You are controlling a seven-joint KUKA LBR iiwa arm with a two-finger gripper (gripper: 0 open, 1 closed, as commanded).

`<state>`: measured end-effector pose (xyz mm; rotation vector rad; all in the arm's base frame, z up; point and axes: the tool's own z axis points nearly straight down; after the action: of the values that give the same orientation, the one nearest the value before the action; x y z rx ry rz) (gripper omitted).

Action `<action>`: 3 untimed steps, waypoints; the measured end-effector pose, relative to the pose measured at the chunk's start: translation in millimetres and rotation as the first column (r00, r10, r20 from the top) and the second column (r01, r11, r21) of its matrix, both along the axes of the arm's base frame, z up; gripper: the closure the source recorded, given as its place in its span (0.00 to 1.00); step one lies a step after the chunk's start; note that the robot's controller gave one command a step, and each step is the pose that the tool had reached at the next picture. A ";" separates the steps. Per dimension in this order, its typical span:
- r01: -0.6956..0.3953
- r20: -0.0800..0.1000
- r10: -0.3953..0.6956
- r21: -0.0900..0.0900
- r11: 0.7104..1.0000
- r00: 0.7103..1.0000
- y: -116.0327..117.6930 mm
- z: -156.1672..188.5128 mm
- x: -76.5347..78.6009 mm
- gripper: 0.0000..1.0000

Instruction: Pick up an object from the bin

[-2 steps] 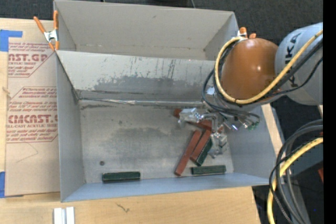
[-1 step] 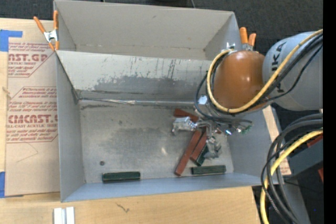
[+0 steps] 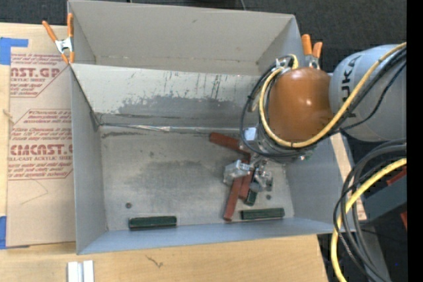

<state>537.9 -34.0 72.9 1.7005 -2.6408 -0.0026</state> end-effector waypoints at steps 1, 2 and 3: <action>0.000 0.000 0.000 0.000 1.000 1.000 0.0 0.0 0.0 1.00; 0.000 0.000 0.000 0.001 1.000 1.000 0.2 3.1 -0.9 1.00; 0.000 -0.003 0.000 0.001 1.000 1.000 0.4 17.3 -2.2 1.00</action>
Offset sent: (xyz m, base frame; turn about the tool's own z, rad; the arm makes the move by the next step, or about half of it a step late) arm -0.0001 0.0000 0.0518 0.0000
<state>535.7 -33.6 90.1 1.6999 -2.6392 -0.0070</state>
